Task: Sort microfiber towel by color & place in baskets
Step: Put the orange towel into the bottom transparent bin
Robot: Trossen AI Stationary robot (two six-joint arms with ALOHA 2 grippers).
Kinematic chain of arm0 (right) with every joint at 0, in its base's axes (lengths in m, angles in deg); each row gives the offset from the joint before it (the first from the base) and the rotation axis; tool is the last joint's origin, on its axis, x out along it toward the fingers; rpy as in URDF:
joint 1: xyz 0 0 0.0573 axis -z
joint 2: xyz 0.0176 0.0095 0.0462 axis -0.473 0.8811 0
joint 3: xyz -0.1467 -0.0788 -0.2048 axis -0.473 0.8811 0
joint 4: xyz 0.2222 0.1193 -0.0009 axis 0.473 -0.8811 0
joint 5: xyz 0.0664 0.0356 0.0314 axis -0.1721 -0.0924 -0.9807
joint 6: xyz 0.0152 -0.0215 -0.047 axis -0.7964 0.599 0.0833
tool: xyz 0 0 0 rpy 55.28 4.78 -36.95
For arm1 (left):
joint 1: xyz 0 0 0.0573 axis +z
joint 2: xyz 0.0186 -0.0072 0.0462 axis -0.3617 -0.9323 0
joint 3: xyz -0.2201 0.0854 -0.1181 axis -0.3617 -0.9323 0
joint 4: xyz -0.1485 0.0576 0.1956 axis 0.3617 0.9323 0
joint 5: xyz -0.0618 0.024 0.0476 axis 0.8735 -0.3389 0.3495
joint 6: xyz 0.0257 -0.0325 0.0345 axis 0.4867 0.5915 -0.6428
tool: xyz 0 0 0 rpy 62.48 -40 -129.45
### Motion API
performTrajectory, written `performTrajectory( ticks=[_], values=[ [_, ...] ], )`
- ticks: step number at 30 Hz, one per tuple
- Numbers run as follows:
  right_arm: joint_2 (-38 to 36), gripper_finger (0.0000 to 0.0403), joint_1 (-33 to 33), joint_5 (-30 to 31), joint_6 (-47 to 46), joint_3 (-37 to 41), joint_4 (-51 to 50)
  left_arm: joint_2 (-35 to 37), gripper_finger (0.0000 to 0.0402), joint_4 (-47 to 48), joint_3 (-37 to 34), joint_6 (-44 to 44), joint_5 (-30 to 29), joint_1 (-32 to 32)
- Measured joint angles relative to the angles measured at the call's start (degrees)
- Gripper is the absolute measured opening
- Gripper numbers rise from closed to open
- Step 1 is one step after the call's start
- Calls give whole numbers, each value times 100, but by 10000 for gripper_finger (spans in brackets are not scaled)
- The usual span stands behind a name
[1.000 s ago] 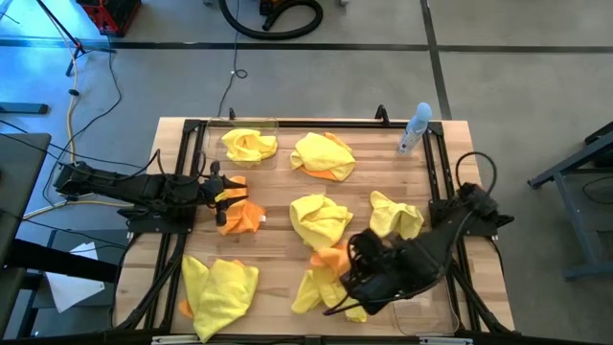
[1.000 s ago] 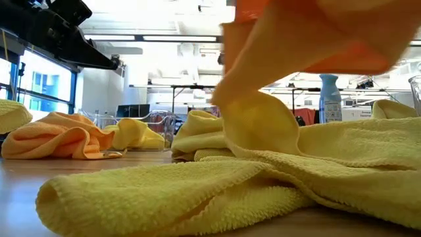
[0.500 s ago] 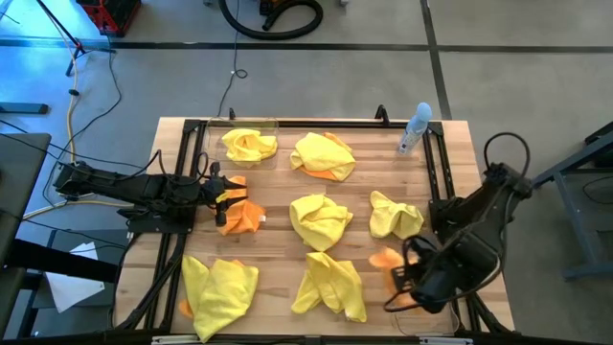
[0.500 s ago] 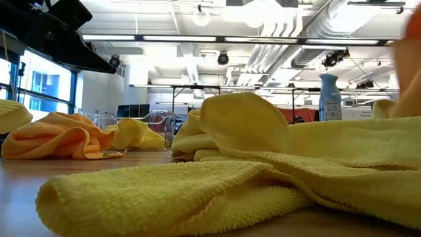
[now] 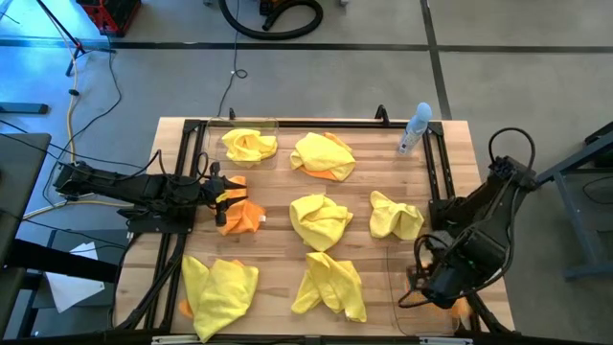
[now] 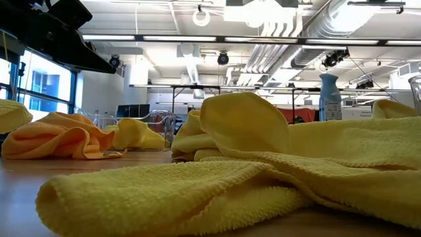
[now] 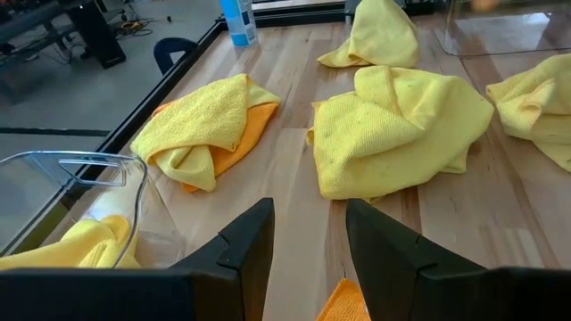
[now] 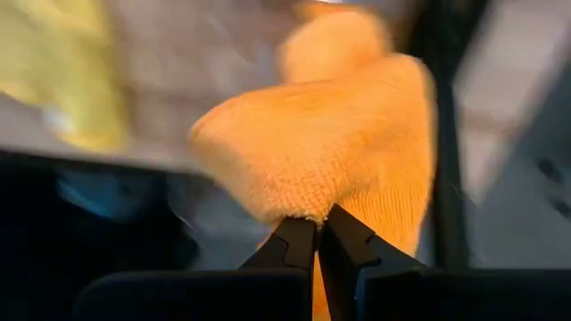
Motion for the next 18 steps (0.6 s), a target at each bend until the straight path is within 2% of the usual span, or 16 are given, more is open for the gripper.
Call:
performTrajectory(
  ticks=[2,4,8,13,15,16,18],
  values=[
    [17,0,17,834,49,0,1,0,129,-1,-1,0,1,-1],
    [73,0,121,1032,73,0,-5,0,129,0,0,0,0,-2],
    [345,0,348,-59,268,86,19,0,129,0,0,0,1,-2],
    [468,0,387,-1388,507,647,81,0,129,0,-2,0,1,-2],
    [468,0,381,-1484,573,885,94,0,129,0,0,0,2,-2],
    [468,0,363,-1331,647,990,134,0,129,0,-2,0,2,0],
    [468,0,338,-655,840,1167,437,0,129,13,-1,0,2,-2]
  ],
)
